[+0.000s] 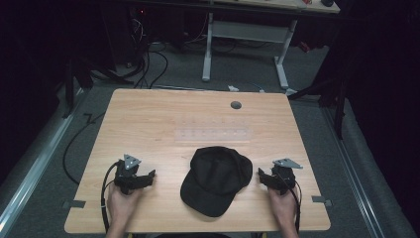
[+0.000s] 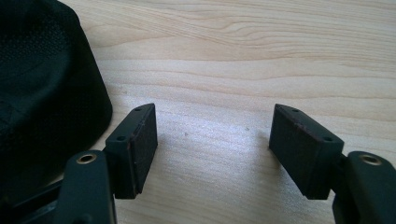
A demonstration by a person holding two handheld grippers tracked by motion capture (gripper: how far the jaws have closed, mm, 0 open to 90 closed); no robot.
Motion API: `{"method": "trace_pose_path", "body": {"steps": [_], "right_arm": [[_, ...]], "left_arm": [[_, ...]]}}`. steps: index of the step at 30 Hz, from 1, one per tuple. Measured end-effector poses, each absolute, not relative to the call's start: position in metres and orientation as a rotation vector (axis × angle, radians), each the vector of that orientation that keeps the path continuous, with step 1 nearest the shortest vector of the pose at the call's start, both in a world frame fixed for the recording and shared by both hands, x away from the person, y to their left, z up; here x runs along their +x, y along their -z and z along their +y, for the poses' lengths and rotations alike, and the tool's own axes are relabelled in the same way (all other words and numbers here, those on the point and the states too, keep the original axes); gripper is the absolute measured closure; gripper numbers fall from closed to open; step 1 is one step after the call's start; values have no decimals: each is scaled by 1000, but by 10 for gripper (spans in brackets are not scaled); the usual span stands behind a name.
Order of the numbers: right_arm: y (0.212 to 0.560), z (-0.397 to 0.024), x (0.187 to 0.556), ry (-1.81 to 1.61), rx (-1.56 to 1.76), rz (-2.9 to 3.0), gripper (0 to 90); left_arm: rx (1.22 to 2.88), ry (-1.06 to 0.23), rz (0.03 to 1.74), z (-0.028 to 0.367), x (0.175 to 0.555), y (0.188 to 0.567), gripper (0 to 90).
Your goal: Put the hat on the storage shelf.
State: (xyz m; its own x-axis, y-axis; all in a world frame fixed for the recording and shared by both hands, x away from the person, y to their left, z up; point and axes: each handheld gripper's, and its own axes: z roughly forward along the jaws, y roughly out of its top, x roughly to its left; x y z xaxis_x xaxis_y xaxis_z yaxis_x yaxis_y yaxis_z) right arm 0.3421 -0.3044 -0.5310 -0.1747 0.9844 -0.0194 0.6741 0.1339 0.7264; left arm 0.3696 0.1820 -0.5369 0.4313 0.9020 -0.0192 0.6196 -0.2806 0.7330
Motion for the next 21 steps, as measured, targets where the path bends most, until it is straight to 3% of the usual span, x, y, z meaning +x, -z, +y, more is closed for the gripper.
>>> {"method": "trace_pose_path", "body": {"steps": [21], "right_arm": [[531, -305, 342, -807, 1592, 1913, 316]], "left_arm": [[1995, -542, 1291, 183, 369, 537, 242]]}}
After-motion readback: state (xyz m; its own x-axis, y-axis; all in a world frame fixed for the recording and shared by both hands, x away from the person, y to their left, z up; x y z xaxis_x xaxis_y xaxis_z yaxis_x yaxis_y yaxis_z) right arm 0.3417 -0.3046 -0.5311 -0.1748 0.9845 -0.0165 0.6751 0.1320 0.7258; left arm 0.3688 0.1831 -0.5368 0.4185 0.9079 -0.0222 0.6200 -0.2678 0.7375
